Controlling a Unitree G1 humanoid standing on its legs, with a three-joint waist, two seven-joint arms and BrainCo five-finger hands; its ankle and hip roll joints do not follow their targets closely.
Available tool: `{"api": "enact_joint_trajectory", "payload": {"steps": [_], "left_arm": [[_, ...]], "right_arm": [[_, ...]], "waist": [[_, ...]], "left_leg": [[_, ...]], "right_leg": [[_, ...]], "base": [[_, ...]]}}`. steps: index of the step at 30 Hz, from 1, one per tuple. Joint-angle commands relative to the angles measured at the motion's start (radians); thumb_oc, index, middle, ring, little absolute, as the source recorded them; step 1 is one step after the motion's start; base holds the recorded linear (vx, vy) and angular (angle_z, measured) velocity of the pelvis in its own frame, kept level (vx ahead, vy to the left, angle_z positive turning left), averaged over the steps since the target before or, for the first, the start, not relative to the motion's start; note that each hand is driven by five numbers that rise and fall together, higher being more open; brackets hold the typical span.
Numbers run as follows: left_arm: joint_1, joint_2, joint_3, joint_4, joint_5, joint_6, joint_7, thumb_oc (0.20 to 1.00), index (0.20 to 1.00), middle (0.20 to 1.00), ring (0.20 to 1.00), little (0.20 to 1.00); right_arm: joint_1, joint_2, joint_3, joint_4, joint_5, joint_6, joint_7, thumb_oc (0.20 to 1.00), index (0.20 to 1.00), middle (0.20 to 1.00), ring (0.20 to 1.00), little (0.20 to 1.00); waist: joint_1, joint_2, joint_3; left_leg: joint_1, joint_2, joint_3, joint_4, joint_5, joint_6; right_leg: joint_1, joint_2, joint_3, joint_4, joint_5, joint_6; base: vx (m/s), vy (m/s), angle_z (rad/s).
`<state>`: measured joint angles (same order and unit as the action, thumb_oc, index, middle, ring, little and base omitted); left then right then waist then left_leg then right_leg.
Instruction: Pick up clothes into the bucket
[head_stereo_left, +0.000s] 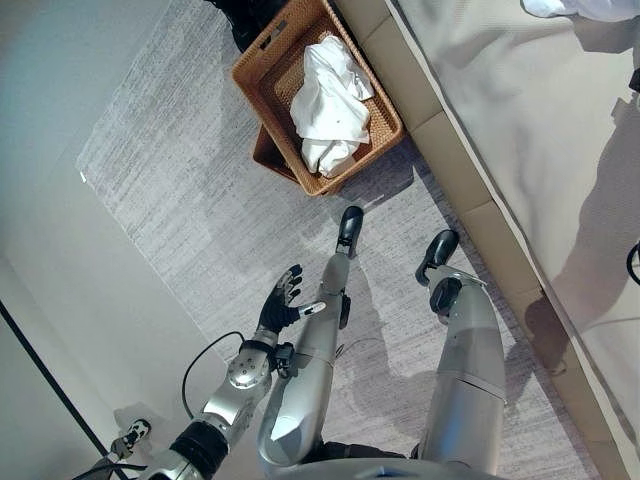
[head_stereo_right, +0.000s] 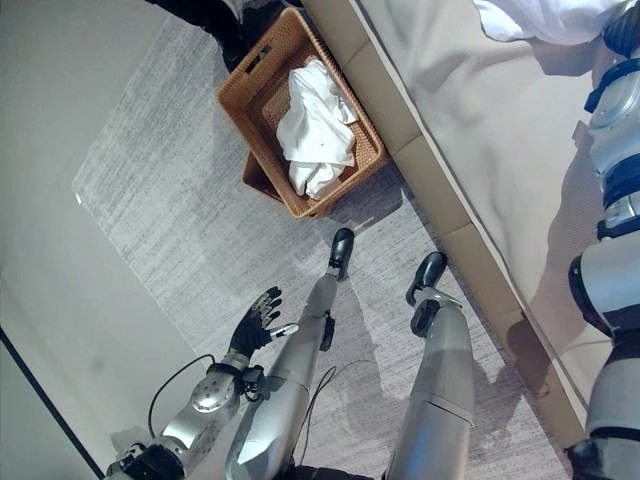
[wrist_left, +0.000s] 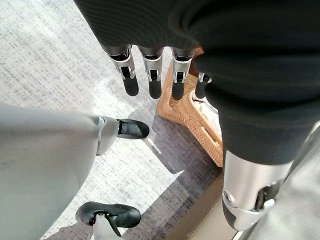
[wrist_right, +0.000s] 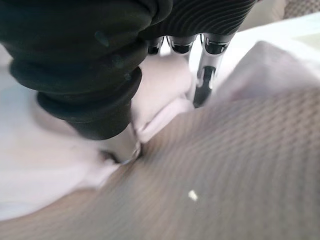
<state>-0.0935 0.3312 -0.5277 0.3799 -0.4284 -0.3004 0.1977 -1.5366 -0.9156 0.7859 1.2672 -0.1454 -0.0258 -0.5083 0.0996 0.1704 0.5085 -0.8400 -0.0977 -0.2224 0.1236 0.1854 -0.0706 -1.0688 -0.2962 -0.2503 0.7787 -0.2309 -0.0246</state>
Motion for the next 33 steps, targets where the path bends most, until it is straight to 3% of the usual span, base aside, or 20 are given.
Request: {"api": "enact_joint_trajectory", "payload": {"steps": [1, 7, 12, 13, 14, 17, 20, 21, 23, 33], "left_arm": [[-0.018, 0.046, -0.005, 0.037, -0.023, -0.026, 0.019, 1.000, 1.000, 1.000, 1.000, 1.000], [-0.029, 0.069, 0.024, 0.080, -0.003, -0.020, 0.019, 1.000, 1.000, 1.000, 1.000, 1.000], [-0.022, 0.088, 0.047, 0.101, 0.005, -0.018, 0.009, 1.000, 1.000, 1.000, 1.000, 1.000], [-0.024, 0.091, 0.057, 0.098, 0.006, -0.019, 0.005, 1.000, 1.000, 1.000, 1.000, 1.000], [-0.016, 0.102, 0.069, 0.110, 0.014, -0.017, -0.004, 1.000, 1.000, 1.000, 1.000, 1.000], [-0.011, 0.111, 0.085, 0.130, 0.024, -0.015, -0.010, 1.000, 1.000, 1.000, 1.000, 1.000], [0.011, 0.125, 0.113, 0.129, 0.030, -0.012, -0.029, 1.000, 1.000, 1.000, 1.000, 1.000], [0.021, 0.132, 0.122, 0.137, 0.034, -0.009, -0.047, 1.000, 1.000, 1.000, 1.000, 1.000], [0.031, 0.137, 0.128, 0.132, 0.033, -0.008, -0.052, 1.000, 1.000, 1.000, 1.000, 1.000], [0.111, 0.185, 0.149, 0.091, 0.068, 0.013, -0.128, 1.000, 1.000, 1.000, 1.000, 1.000]], "right_arm": [[-0.071, -0.005, 0.047, -0.089, 0.104, -0.088, -0.007, 0.200, 0.200, 0.200, 0.200, 0.200], [-0.068, -0.005, -0.058, -0.196, 0.302, -0.141, -0.010, 0.200, 0.200, 0.200, 0.200, 0.200], [-0.046, -0.009, -0.098, -0.239, 0.348, -0.155, 0.002, 0.200, 0.200, 0.200, 0.200, 0.200], [-0.045, -0.015, -0.107, -0.261, 0.353, -0.159, 0.004, 0.200, 0.200, 0.200, 0.200, 0.200], [-0.030, -0.014, -0.124, -0.276, 0.360, -0.163, 0.012, 0.200, 0.200, 0.200, 0.200, 0.200], [-0.022, -0.013, -0.132, -0.288, 0.370, -0.168, 0.030, 0.200, 0.200, 0.200, 0.200, 0.200], [-0.001, -0.017, -0.124, -0.288, 0.362, -0.167, 0.072, 0.200, 0.200, 0.200, 0.200, 0.200], [0.032, -0.027, -0.120, -0.291, 0.369, -0.165, 0.117, 0.200, 0.200, 0.200, 0.200, 0.200], [0.043, -0.033, -0.119, -0.300, 0.372, -0.166, 0.128, 0.200, 0.200, 0.200, 0.200, 0.200], [0.197, -0.107, -0.066, -0.323, 0.433, -0.155, 0.362, 0.200, 0.200, 0.200, 0.200, 0.200]], "waist": [[0.010, -0.035, 0.011], [-0.015, -0.083, 0.011], [-0.030, -0.108, 0.011], [-0.035, -0.113, 0.011], [-0.044, -0.127, 0.011], [-0.051, -0.144, 0.011], [-0.054, -0.166, 0.007], [-0.060, -0.176, -0.028], [-0.061, -0.177, -0.041], [-0.079, -0.193, -0.137]], "left_leg": [[0.087, 0.006, 0.000, 0.058, -0.104, 0.028], [0.198, 0.015, 0.024, 0.070, -0.133, 0.024], [0.294, 0.021, 0.047, 0.081, -0.160, 0.024], [0.299, 0.021, 0.056, 0.082, -0.139, 0.026], [0.357, 0.028, 0.073, 0.084, -0.155, 0.029], [0.421, 0.034, 0.095, 0.084, -0.173, 0.032], [0.512, 0.045, 0.127, 0.079, -0.195, 0.036], [0.547, 0.046, 0.136, 0.070, -0.201, 0.037], [0.557, 0.046, 0.138, 0.063, -0.197, 0.039], [0.642, 0.038, 0.143, 0.027, -0.205, 0.040]], "right_leg": [[0.098, 0.002, 0.071, -0.059, 0.035, 0.117], [0.247, 0.027, 0.079, -0.158, 0.077, 0.123], [0.376, 0.046, 0.081, -0.231, 0.109, 0.129], [0.396, 0.051, 0.072, -0.268, 0.153, 0.124], [0.472, 0.063, 0.075, -0.316, 0.173, 0.130], [0.540, 0.078, 0.088, -0.364, 0.196, 0.138], [0.639, 0.095, 0.104, -0.430, 0.222, 0.149], [0.682, 0.101, 0.108, -0.462, 0.231, 0.155], [0.692, 0.100, 0.107, -0.474, 0.238, 0.155], [0.799, 0.093, 0.096, -0.533, 0.247, 0.159]], "base": [[-0.01, 0.024, -0.05], [-0.01, 0.045, -0.12], [-0.04, 0.075, -0.20], [-0.08, 0.148, -0.35], [-0.08, 0.116, -0.30], [0.01, 0.087, -0.30], [0.04, 0.090, -0.56], [0.06, 0.046, -0.42], [0.04, 0.037, -0.29], [0.02, 0.012, -0.01]]}}
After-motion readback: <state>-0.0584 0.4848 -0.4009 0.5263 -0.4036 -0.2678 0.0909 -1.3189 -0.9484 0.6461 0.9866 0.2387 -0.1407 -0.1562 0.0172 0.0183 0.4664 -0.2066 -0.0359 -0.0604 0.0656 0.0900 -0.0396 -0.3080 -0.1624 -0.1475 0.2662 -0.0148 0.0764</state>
